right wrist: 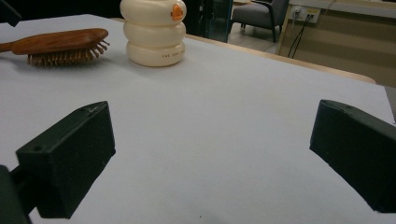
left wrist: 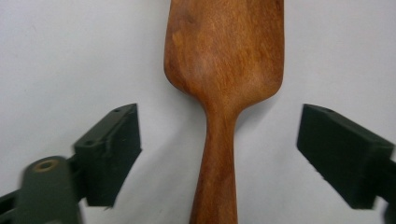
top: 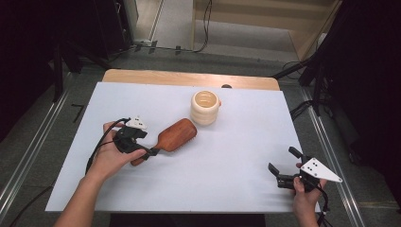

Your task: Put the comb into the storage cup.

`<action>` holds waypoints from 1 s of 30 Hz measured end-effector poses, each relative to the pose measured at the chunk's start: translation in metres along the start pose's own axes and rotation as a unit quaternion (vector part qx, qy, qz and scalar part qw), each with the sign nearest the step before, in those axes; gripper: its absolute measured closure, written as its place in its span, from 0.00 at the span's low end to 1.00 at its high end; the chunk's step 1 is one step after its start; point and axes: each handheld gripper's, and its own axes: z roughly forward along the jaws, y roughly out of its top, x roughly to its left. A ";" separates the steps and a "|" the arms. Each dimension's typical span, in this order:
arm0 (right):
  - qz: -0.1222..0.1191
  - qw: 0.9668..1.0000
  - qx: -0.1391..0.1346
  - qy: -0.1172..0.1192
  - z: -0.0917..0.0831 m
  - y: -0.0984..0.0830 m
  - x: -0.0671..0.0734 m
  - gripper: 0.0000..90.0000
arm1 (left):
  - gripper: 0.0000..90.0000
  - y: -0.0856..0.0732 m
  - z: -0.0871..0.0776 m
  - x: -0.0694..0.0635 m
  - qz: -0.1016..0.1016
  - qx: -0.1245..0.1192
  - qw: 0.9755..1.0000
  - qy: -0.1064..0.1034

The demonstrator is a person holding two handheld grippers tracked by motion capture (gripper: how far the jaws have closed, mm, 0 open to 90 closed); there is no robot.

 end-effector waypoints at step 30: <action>-0.001 1.000 0.001 0.000 0.000 0.000 0.000 0.00 | 0.63 0.004 0.035 -0.014 0.028 0.087 0.995 0.036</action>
